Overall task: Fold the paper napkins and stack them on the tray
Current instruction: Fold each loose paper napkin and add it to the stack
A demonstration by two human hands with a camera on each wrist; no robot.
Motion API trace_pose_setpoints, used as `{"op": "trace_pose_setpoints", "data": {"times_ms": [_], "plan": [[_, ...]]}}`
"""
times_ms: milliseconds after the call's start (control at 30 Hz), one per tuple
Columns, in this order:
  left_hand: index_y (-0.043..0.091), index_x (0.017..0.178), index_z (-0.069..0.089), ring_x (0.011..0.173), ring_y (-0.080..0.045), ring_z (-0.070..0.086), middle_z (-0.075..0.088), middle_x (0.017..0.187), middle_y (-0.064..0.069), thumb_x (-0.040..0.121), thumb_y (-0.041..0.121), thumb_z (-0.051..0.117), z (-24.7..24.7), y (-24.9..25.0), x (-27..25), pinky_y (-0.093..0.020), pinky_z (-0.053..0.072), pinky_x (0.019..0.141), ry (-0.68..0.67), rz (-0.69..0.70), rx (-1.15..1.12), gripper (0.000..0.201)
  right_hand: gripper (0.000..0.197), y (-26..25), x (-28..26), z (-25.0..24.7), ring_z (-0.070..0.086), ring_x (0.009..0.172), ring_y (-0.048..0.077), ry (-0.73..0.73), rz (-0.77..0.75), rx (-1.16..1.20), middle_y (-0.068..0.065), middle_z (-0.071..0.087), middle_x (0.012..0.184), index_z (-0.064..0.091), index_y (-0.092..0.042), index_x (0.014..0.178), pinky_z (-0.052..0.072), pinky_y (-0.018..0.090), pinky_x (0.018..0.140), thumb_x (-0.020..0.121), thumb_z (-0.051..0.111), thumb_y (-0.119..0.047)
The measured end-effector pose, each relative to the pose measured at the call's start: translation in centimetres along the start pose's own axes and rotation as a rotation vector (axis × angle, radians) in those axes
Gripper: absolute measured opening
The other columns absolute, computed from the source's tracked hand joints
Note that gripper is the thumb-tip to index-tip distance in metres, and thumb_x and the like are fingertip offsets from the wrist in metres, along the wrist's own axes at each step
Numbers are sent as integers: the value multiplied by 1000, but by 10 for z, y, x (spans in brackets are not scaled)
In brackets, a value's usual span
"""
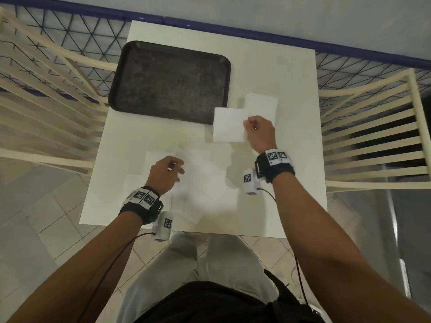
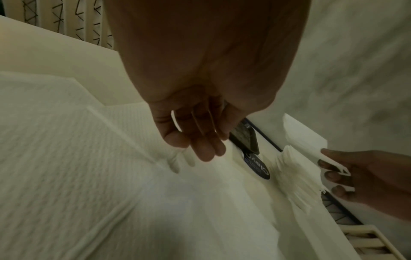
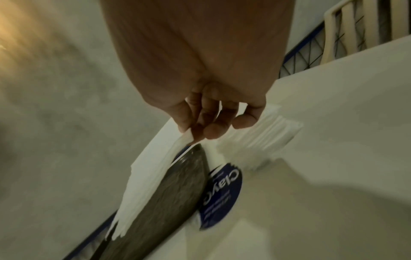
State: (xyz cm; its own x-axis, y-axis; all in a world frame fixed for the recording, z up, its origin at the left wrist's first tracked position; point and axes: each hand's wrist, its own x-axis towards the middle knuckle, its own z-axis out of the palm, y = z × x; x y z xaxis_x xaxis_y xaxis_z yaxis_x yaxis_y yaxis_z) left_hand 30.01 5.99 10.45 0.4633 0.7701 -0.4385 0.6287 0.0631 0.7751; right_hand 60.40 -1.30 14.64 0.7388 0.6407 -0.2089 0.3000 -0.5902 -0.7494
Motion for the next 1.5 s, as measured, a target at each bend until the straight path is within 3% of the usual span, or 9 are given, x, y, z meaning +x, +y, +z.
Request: {"op": "trace_pose_setpoints", "data": {"times_ms": [100, 333, 600, 833, 933, 1067, 1267, 1400, 1500], "plan": [[18, 106, 68, 72, -19, 72, 76, 90, 3, 103, 19, 53, 4, -3, 1, -21, 48, 61, -54, -35, 71, 16, 26, 10, 33, -20, 64, 99, 18, 54, 32, -29, 6, 72, 112, 70, -10, 114, 40, 16, 86, 97, 62, -28], [25, 98, 70, 88, -17, 71, 76, 90, 5, 97, 18, 59, 7, -22, 8, -35, 56, 87, -102, -104, 205, 14, 27, 31, 79, -38, 62, 96, 19, 110, 105, -46, 8, 72, 110, 69, -9, 116, 39, 19, 85, 97, 60, -26], [21, 99, 70, 81, -9, 71, 75, 84, 8, 102, 15, 58, 10, -21, 10, -17, 48, 72, -63, -129, 181, 14, 25, 44, 97, -39, 56, 88, 13, 118, 144, -86, 7, 72, 106, 70, -9, 115, 37, 15, 78, 97, 60, -24], [22, 95, 70, 78, -11, 71, 76, 82, 7, 102, 14, 57, 9, -19, 10, -20, 50, 72, -59, -131, 152, 16, 20, 49, 94, -35, 60, 84, 13, 205, 168, 11, -2, 65, 91, 64, -17, 114, 45, 22, 81, 94, 64, -21], [23, 96, 69, 75, -13, 72, 76, 81, 8, 102, 15, 57, 5, -20, 8, -24, 53, 73, -54, -119, 141, 16, 18, 45, 85, -34, 57, 78, 7, 304, 121, 49, -3, 62, 89, 64, -18, 110, 41, 7, 68, 92, 64, -18], [20, 102, 69, 71, -17, 72, 76, 84, 6, 103, 17, 55, -2, -21, 5, -31, 57, 71, -16, -106, 95, 14, 16, 32, 58, -19, 58, 75, 8, 393, -10, 127, 4, 67, 88, 68, -15, 96, 44, 12, 69, 87, 58, -7], [15, 106, 69, 74, -17, 70, 75, 90, 0, 102, 13, 56, -16, -30, -1, -10, 48, 58, 66, -80, 52, 13, 9, 13, 7, 26, 60, 74, 0, 211, -90, 181, -2, 69, 87, 71, -14, 95, 48, 13, 67, 88, 67, -12], [20, 105, 71, 84, -19, 70, 74, 97, 3, 99, 17, 62, -27, -47, -7, -27, 55, 78, 116, -84, 87, 11, 5, 5, -34, 69, 59, 72, 0, 56, -112, 165, -5, 68, 83, 71, -19, 90, 49, 17, 71, 89, 68, -15], [17, 108, 71, 87, -17, 65, 70, 100, 4, 98, 17, 64, -36, -58, -14, -27, 47, 80, 166, -92, 136, 13, 10, -1, -67, 101, 58, 69, -7, -97, -143, 115, -8, 67, 81, 73, -19, 91, 42, 5, 68, 88, 67, -11]]}}
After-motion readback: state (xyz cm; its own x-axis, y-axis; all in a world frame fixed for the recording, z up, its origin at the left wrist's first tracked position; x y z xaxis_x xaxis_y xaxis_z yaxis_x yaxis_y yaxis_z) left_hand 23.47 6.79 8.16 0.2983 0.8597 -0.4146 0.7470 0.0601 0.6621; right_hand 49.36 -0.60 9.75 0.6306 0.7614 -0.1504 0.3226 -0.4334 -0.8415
